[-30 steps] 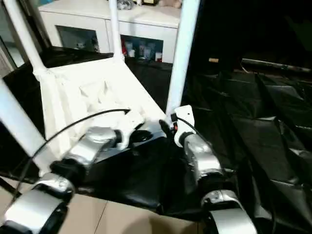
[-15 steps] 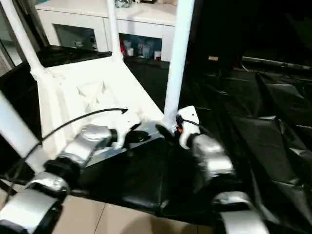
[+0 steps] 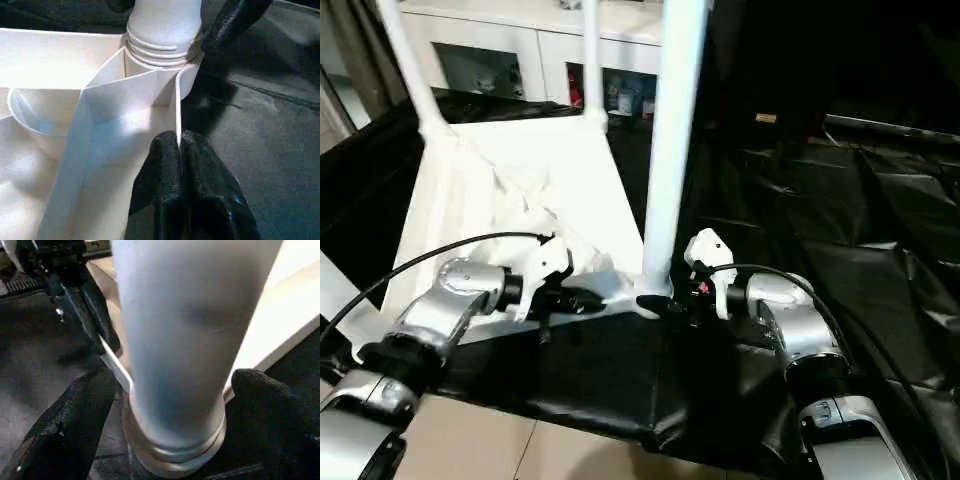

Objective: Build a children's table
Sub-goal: Rotate leg to tighten

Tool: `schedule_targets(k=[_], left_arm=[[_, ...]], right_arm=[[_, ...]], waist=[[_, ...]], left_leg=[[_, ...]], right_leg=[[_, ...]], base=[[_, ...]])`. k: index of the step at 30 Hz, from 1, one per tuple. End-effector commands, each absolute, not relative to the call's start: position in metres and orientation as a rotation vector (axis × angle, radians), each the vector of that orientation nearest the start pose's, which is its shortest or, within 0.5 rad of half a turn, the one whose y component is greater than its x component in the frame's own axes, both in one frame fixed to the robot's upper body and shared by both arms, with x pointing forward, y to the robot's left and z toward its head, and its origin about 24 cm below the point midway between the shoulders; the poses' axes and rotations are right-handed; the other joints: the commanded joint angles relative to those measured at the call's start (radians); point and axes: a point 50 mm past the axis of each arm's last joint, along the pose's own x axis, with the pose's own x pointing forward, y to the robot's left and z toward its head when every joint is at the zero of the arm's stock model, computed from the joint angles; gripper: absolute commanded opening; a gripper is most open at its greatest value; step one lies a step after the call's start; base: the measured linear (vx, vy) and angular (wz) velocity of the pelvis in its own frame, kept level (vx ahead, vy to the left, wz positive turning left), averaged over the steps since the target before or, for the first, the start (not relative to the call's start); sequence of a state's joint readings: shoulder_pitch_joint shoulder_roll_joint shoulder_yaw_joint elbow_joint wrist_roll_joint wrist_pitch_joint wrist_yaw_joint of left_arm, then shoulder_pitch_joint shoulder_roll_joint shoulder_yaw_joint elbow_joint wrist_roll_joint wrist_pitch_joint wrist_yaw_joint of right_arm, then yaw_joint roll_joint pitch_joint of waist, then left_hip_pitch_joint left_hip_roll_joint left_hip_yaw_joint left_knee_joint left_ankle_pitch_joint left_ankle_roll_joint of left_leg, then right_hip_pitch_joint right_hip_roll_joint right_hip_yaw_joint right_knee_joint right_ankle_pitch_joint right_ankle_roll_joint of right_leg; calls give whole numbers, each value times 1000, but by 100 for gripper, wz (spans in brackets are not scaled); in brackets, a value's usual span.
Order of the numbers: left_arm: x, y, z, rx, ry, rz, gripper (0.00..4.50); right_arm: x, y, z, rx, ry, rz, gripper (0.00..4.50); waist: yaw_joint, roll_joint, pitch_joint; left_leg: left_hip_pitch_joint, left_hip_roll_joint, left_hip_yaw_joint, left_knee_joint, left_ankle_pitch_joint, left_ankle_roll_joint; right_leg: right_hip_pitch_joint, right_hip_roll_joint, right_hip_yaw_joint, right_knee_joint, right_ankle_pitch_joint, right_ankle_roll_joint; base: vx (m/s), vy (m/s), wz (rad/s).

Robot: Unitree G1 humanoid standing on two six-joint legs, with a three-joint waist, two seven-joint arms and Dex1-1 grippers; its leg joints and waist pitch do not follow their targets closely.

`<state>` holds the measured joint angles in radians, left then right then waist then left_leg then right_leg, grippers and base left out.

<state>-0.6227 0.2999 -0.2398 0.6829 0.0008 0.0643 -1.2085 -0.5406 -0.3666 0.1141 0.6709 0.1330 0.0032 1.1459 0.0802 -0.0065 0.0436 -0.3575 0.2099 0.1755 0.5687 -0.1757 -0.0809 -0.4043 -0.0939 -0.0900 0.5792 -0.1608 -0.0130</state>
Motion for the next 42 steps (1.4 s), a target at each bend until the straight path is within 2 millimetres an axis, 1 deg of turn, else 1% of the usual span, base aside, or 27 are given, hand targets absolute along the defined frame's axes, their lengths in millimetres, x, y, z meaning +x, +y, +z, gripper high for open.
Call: schedule_targets(k=[1, 4, 5, 9, 10, 12, 13, 14, 19, 21, 22, 23, 24, 25, 26, 27, 28, 29, 30, 31, 32, 33, 34, 35, 37, 38, 42], left_arm=[[317, 118, 46, 264, 396, -1358, 0], [317, 119, 46, 262, 397, -1357, 0], [317, 119, 47, 261, 396, -1357, 0], [317, 119, 47, 262, 398, -1353, 0], [317, 119, 47, 262, 398, -1353, 0], [317, 119, 47, 263, 398, -1351, 0], [317, 120, 47, 263, 398, -1349, 0], [317, 120, 47, 263, 398, -1348, 0], [318, 118, 46, 265, 401, -1335, 0], [322, 112, 44, 276, 398, -1287, 0], [324, 108, 42, 287, 401, -1254, 0], [328, 99, 39, 300, 410, -1200, 0], [328, 98, 39, 301, 412, -1191, 0], [329, 95, 38, 303, 414, -1178, 0], [333, 83, 36, 308, 433, -1123, 0], [333, 83, 36, 308, 433, -1123, 0], [336, 77, 35, 314, 437, -1084, 0], [338, 70, 35, 315, 441, -1048, 0], [340, 63, 36, 314, 446, -1028, 0], [340, 60, 36, 316, 445, -1019, 0], [342, 51, 37, 323, 443, -1001, 0], [343, 45, 38, 344, 436, -987, 0], [343, 45, 38, 344, 436, -987, 0], [344, 43, 39, 371, 428, -981, 0], [345, 44, 39, 380, 422, -977, 0], [346, 44, 39, 380, 419, -975, 0], [346, 52, 40, 373, 409, -991, 0]], right_arm=[[318, -161, 50, -174, 303, 1168, 380], [319, -160, 48, -171, 305, 1164, 359], [318, -160, 48, -163, 308, 1167, 334], [318, -160, 47, -161, 318, 1176, 315], [318, -160, 47, -159, 319, 1175, 292], [318, -161, 46, -155, 318, 1172, 287], [318, -160, 46, -154, 318, 1169, 282], [318, -160, 46, -154, 318, 1164, 271], [318, -158, 42, -139, 326, 1143, 264], [320, -157, 36, -131, 335, 1057, 263], [323, -157, 32, -134, 341, 982, 262], [329, -155, 26, -137, 352, 848, 255], [330, -155, 25, -137, 354, 826, 249], [331, -154, 23, -138, 357, 796, 249], [335, -147, 17, -85, 371, 663, 245], [335, -147, 17, -85, 371, 663, 245], [336, -143, 15, -62, 378, 600, 243], [337, -138, 11, -38, 392, 535, 243], [338, -132, 9, -23, 405, 499, 243], [338, -128, 8, -17, 404, 488, 243], [339, -117, 9, -9, 387, 472, 243], [339, -103, 12, -16, 349, 502, 243], [339, -103, 12, -16, 349, 502, 243], [340, -95, 16, -37, 312, 534, 243], [341, -93, 19, -17, 294, 536, 243], [342, -94, 21, 3, 289, 533, 279], [346, -103, 31, 54, 241, 574, 307]], waist=[[3, -10, -64], [4, -10, -65], [5, -10, -65], [6, -8, -66], [6, -9, -66], [5, -9, -66], [6, -5, -66], [5, -7, -66], [5, -10, -66], [4, -12, -65], [1, -12, -61], [-2, -9, -57], [-4, -11, -56], [-6, -12, -55], [-12, -13, -54], [-13, -12, -53], [-15, -12, -54], [-23, -6, -53], [-24, -5, -53], [-27, -9, -55], [-28, -2, -54], [-30, -3, -54], [-31, -4, -55], [-31, -2, -55], [-33, -4, -55], [-33, -5, -54], [-31, -10, -55]], left_leg=[[3, 23, 8, -55, -176, 83], [3, 23, 7, -55, -169, 81], [3, 23, 7, -55, -168, 81], [3, 23, 7, -54, -160, 83], [3, 23, 7, -54, -160, 84], [4, 23, 8, -54, -165, 84], [4, 22, 7, -54, -166, 82], [4, 22, 8, -54, -169, 81], [3, 22, 8, -53, -169, 80], [3, 21, 7, -54, -172, 76], [3, 20, 7, -56, -187, 68], [9, 17, 6, -59, -218, 50], [11, 16, 6, -60, -235, 40], [13, 14, 3, -62, -263, 24], [13, 11, 2, -63, -273, 14], [16, 10, 2, -63, -281, 11], [17, 11, 0, -64, -294, 10], [13, 9, -3, -65, -308, 7], [18, 9, -3, -65, -321, 6], [20, 9, -4, -65, -335, 5], [17, 8, -6, -66, -337, 5], [18, 7, -6, -66, -360, 6], [19, 7, -7, -66, -366, 6], [16, 7, -8, -68, -373, 12], [16, 7, -8, -68, -382, 18], [17, 6, -7, -67, -388, 22], [12, 9, -8, -68, -373, 34]], right_leg=[[59, -48, 43, -47, -172, -251], [58, -49, 43, -46, -170, -247], [59, -49, 43, -45, -169, -246], [60, -49, 43, -43, -154, -249], [59, -48, 43, -43, -152, -250], [59, -47, 43, -44, -156, -250], [59, -47, 43, -44, -160, -249], [59, -47, 43, -45, -163, -247], [60, -47, 43, -45, -166, -246], [59, -48, 43, -47, -186, -240], [56, -48, 43, -52, -222, -229], [51, -50, 44, -62, -290, -212], [50, -50, 44, -66, -325, -201], [50, -51, 43, -72, -392, -177], [48, -47, 43, -76, -425, -156], [45, -48, 43, -80, -443, -148], [44, -49, 41, -83, -459, -142], [44, -46, 39, -86, -481, -124], [40, -45, 38, -90, -489, -122], [39, -45, 36, -92, -490, -119], [42, -44, 35, -92, -487, -118], [39, -43, 32, -99, -502, -107], [38, -44, 32, -100, -504, -106], [40, -44, 31, -100, -497, -108], [38, -44, 31, -101, -492, -110], [38, -43, 31, -101, -495, -111], [41, -46, 33, -99, -480, -118]], base=[[0, 0, 0], [0, 0, 0], [0, 0, 0], [0, 0, 0], [0, 0, 0], [0, 0, 0], [0, 0, 0], [0, 0, 0], [0, 0, 0], [0, 0, 0], [0, 0, 0], [0, 0, 0], [0, 0, 0], [0, 0, 0], [0, 0, 0], [0, 0, 0], [0, 0, 0], [0, 0, 0], [0, 0, 0], [0, 0, 0], [0, 0, 0], [0, 0, 0], [0, 0, 0], [0, 0, 0], [0, 0, 0], [0, 0, 0], [0, 0, 0]])
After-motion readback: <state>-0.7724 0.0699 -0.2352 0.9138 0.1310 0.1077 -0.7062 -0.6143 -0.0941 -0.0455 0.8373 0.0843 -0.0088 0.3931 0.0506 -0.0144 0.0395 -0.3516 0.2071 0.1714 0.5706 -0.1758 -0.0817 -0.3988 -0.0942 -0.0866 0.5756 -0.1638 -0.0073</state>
